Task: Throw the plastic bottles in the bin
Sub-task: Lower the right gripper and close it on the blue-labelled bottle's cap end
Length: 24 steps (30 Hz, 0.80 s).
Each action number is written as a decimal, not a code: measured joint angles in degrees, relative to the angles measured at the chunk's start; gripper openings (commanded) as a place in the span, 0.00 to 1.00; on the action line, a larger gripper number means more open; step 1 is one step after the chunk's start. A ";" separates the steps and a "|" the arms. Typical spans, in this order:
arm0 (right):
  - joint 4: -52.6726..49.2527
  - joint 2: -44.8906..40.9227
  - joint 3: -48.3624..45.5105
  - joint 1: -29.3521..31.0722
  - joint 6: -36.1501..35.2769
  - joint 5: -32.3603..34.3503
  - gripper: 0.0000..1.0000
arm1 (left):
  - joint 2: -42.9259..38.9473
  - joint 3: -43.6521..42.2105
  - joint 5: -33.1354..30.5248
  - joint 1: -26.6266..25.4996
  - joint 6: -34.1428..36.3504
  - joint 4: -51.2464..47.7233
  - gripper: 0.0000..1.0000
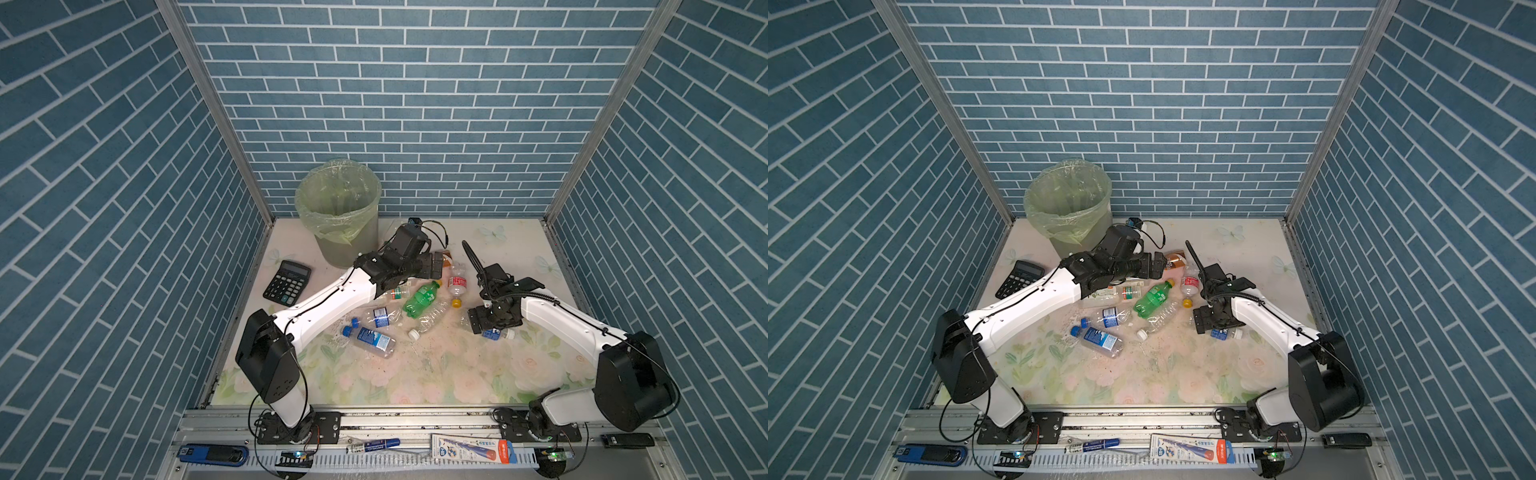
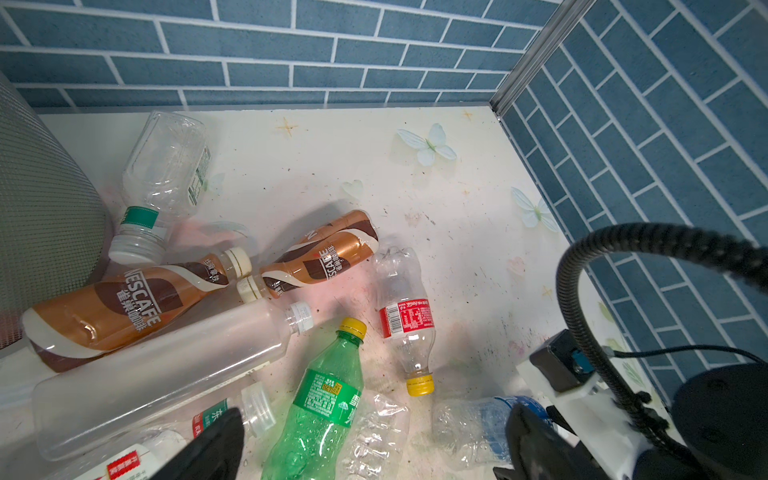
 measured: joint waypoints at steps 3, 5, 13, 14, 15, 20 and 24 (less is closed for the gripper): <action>-0.98 2.03 1.38 0.04 -1.16 0.11 0.94 | 0.00 0.00 -0.11 0.00 0.22 -0.04 0.99; -1.27 3.37 1.90 0.04 -1.68 0.39 0.94 | 0.00 0.00 -0.26 0.00 0.42 -0.04 0.99; -1.44 7.08 1.92 0.61 -2.80 -0.26 0.93 | -1.33 -1.90 -1.40 0.00 0.96 -0.07 0.99; -1.42 7.41 1.92 0.74 -2.82 -0.37 0.92 | -1.53 -2.05 -1.46 0.00 0.98 -0.07 0.99; -1.36 7.69 1.92 0.85 -2.84 -0.48 0.91 | -1.70 -2.14 -1.51 0.00 1.01 -0.02 0.99; -0.26 9.01 1.92 1.22 -3.32 -1.20 0.81 | -2.91 -2.54 -2.23 0.00 1.01 0.42 0.99; 0.70 9.51 1.92 1.62 -3.82 -1.73 0.69 | -4.57 -3.91 -2.36 0.00 0.98 1.38 0.99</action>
